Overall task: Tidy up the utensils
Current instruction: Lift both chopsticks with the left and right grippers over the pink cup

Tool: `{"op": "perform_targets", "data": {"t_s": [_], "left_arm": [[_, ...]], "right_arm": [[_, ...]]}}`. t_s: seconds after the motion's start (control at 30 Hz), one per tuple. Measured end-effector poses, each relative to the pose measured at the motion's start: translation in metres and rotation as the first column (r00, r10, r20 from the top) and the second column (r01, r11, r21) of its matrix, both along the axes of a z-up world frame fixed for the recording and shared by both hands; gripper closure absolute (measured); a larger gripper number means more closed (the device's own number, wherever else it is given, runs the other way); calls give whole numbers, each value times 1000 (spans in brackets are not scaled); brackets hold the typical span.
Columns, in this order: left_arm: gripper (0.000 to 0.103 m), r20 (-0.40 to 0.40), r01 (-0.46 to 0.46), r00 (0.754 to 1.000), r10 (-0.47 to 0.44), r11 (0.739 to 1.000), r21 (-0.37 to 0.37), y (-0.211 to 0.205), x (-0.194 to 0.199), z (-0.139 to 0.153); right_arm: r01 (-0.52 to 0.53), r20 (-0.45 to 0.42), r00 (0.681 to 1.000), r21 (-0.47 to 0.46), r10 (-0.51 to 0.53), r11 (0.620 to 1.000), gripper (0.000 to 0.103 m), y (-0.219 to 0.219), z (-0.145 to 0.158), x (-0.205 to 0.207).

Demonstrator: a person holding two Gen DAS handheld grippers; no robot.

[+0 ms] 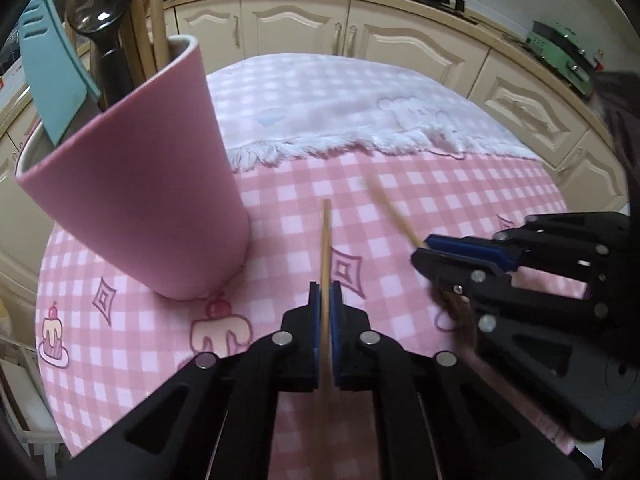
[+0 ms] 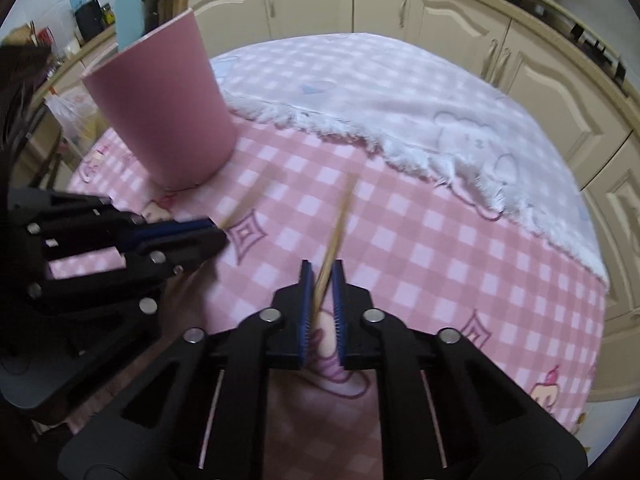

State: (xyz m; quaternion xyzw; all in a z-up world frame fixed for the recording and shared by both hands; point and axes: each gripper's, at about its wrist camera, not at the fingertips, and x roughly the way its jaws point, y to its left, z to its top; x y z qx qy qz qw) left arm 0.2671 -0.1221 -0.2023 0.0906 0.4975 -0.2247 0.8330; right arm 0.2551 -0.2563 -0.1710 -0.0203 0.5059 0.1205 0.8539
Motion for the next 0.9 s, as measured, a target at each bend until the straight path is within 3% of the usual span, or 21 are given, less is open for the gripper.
{"op": "perform_targets", "data": {"t_s": [0.1,0.23,0.47,0.63,0.9], "left_arm": [[99,20,-2,1000,3,999,-42,11,-9,7],[99,75,-14,997,21,996,-83,23,-20,25],[99,208,-42,974,85,978,-202,48,-38,69],[99,314,-71,935,166,953,-294,69,-48,99],[99,419,-96,864,281,907,-411,90,-50,136]], "right_arm": [[12,0,1000,124,-12,992,97,-13,5,-4],[31,36,999,209,-39,977,97,-28,21,-9],[21,149,987,294,-67,956,97,-42,58,-18],[10,234,968,341,-95,940,97,-49,83,-23],[-23,351,929,375,-119,927,97,-50,118,-24]]}}
